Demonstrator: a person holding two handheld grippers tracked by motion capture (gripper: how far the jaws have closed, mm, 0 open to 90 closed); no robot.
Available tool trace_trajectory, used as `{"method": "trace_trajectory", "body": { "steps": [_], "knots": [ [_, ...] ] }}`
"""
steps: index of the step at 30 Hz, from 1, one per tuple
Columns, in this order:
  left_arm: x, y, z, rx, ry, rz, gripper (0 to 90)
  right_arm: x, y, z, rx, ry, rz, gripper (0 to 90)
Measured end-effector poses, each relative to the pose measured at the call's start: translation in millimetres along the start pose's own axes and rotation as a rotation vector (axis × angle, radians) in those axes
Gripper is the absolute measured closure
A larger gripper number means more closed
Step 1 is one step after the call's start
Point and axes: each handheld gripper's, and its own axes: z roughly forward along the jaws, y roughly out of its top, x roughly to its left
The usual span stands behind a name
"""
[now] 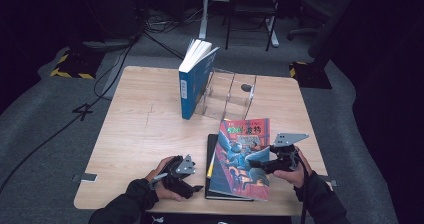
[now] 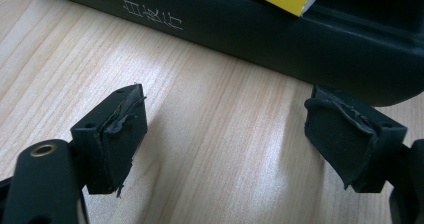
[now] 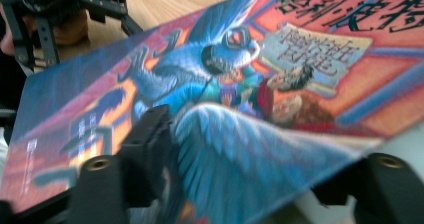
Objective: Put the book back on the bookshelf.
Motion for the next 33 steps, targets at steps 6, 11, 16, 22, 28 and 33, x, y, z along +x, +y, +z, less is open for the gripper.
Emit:
{"method": "trace_trajectory", "body": {
  "steps": [6, 11, 16, 22, 28, 33],
  "knots": [
    [3.5, 0.9, -0.1, 0.007, 0.03, -0.03, 17.3, -5.4, 2.4, 5.4, -0.024, 0.04, -0.002, 55.7],
    [9.6, 2.3, 0.4, 0.004, 0.057, -0.052, 19.5, -9.1, 2.6, 4.1, -0.047, 0.05, -0.012, 64.9],
    [22.0, 5.1, -1.2, -0.004, 0.097, -0.051, 24.2, -8.4, 3.0, 6.2, -0.064, 0.046, -0.025, 67.9],
    [43.0, 16.0, -0.5, -0.026, 0.13, -0.066, 24.8, -8.7, 5.3, 9.4, -0.065, 0.055, -0.046, 69.6],
    [58.5, 28.1, 5.4, -0.04, 0.167, -0.074, 25.8, -6.0, 6.7, 11.2, -0.08, 0.041, -0.067, 72.0],
    [72.4, 38.2, 5.6, -0.116, 0.178, -0.101, 29.5, -3.9, 6.6, 12.4, -0.104, 0.043, -0.082, 73.6]
  ]
}}
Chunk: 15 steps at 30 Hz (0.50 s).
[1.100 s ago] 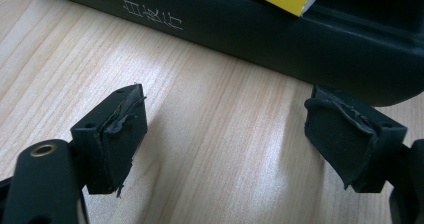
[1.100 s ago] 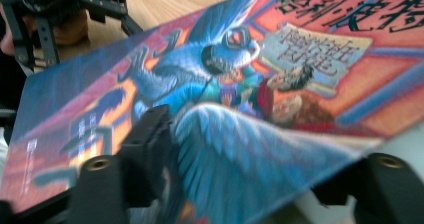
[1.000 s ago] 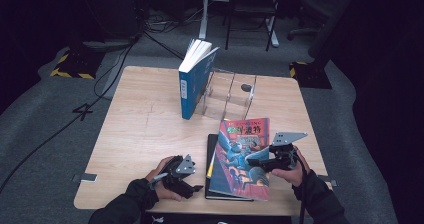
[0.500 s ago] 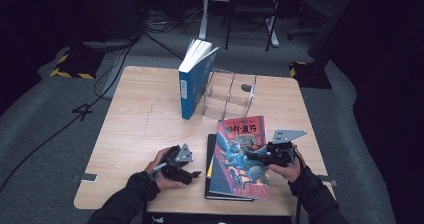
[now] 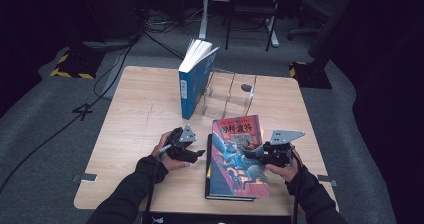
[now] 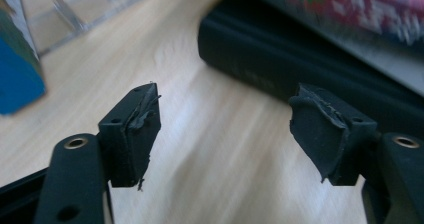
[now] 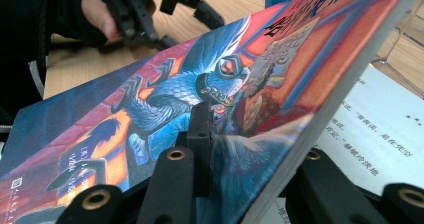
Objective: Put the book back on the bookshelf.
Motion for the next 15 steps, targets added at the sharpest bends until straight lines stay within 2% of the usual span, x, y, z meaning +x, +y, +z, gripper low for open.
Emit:
{"method": "trace_trajectory", "body": {
  "steps": [2, 8, 11, 15],
  "knots": [
    [2.0, 3.1, 1.8, -0.005, -0.006, 0.002, 31.8, 0.3, 0.0, 0.0, -0.005, 0.0, -0.003, 73.8],
    [4.4, 14.6, 14.5, -0.011, 0.025, 0.018, 33.2, 2.7, 0.3, -0.4, -0.026, 0.001, -0.019, 74.5],
    [6.3, 20.1, 15.3, -0.041, 0.003, -0.003, 33.5, 3.4, 0.4, -1.7, -0.037, 0.001, -0.028, 74.5],
    [7.0, 25.9, 15.9, -0.064, 0.008, 0.009, 38.0, 5.4, 1.6, -3.7, -0.052, 0.0, -0.039, 74.6]
  ]
}}
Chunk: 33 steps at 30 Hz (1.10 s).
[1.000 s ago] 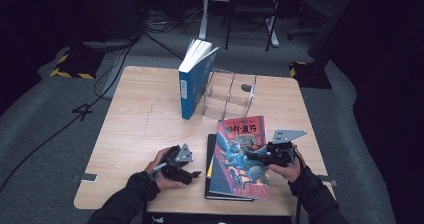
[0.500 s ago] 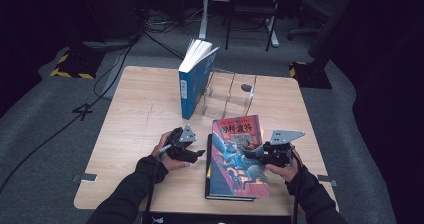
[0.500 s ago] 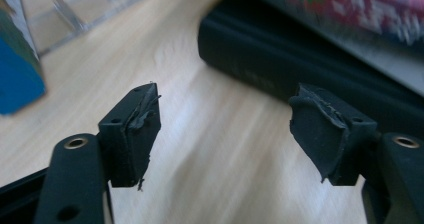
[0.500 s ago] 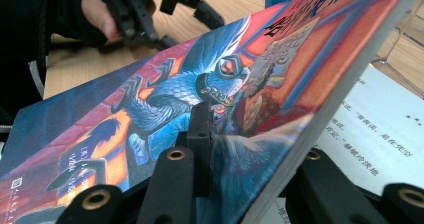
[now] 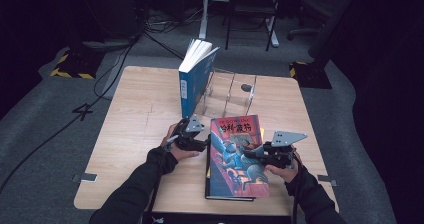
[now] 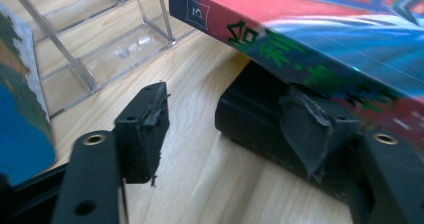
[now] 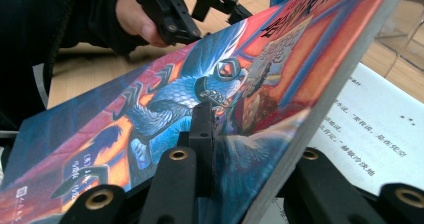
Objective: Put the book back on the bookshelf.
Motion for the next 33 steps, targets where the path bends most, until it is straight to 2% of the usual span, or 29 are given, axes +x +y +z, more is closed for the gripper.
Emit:
{"method": "trace_trajectory", "body": {
  "steps": [2, 4, 5, 8, 11, 13, 14, 18, 20, 23, 27, 33],
  "knots": [
    [0.1, 0.4, 0.1, -0.006, -0.004, -0.002, 41.0, 1.5, 1.4, -0.9, -0.007, -0.001, -0.011, 74.6],
    [1.8, 2.2, 0.4, -0.014, -0.025, -0.019, 42.1, 2.6, 2.4, -2.0, -0.011, -0.003, -0.015, 74.6],
    [3.2, 4.8, -0.9, -0.037, -0.036, -0.029, 46.8, 3.4, 4.6, -3.7, -0.023, 0.004, -0.023, 74.7],
    [5.3, 9.3, -2.5, -0.055, -0.045, -0.036, 51.7, 4.8, 7.0, -5.5, -0.031, 0.003, -0.03, 74.7],
    [6.8, 14.5, -6.0, -0.082, -0.071, -0.032, 62.2, 6.3, 11.3, -8.2, -0.056, -0.006, -0.033, 74.8],
    [7.2, 16.2, -7.0, -0.088, -0.078, -0.026, 66.6, 6.6, 12.3, -8.8, -0.059, -0.008, -0.036, 74.7],
    [7.2, 18.8, -8.7, -0.101, -0.098, -0.026, 66.6, 7.0, 13.7, -9.8, -0.062, -0.012, -0.04, 74.8],
    [7.9, 28.2, -17.3, -0.139, -0.127, 0.014, 83.6, 8.1, 21.4, -13.7, -0.086, -0.028, -0.067, 74.8],
    [9.0, 31.8, -20.9, -0.158, -0.137, 0.012, 85.1, 8.2, 24.4, -15.3, -0.096, -0.03, -0.077, 75.0],
    [10.4, 39.0, -28.0, -0.177, -0.12, 0.029, 86.6, 9.0, 31.3, -16.9, -0.102, -0.045, -0.112, 75.1],
    [12.4, 47.0, -36.6, -0.206, -0.114, 0.034, 88.6, 9.0, 37.8, -18.0, -0.124, -0.059, -0.136, 75.8],
    [13.3, 56.1, -46.4, -0.222, -0.092, 0.059, 89.5, 7.7, 43.7, -19.8, -0.154, -0.064, -0.17, 76.6]
  ]
}}
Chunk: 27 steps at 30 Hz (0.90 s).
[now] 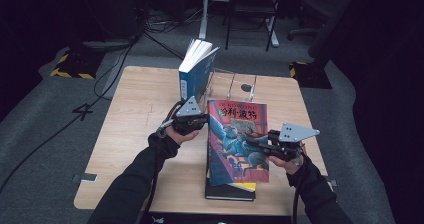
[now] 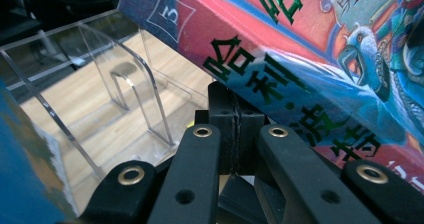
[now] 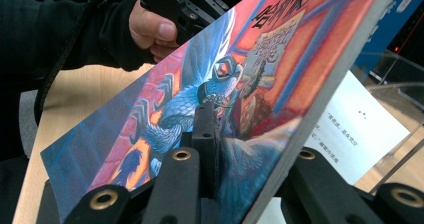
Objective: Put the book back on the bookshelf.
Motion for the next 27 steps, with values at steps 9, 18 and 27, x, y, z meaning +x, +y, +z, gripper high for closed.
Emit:
{"method": "trace_trajectory", "body": {
  "steps": [9, 18, 27],
  "knots": [
    [-3.9, 12.6, -9.7, -0.039, 0.012, 0.018, 89.7, -0.5, 1.4, 0.2, -0.045, -0.011, -0.016, 74.2],
    [-12.3, 18.4, -10.1, -0.05, -0.008, 0.038, 89.7, 3.1, 10.6, -5.9, -0.039, 0.014, -0.032, 77.9],
    [-11.5, 40.2, -16.3, -0.101, -0.011, 0.045, 89.8, 3.4, 20.3, -5.1, -0.077, -0.024, -0.078, 78.5]
  ]
}}
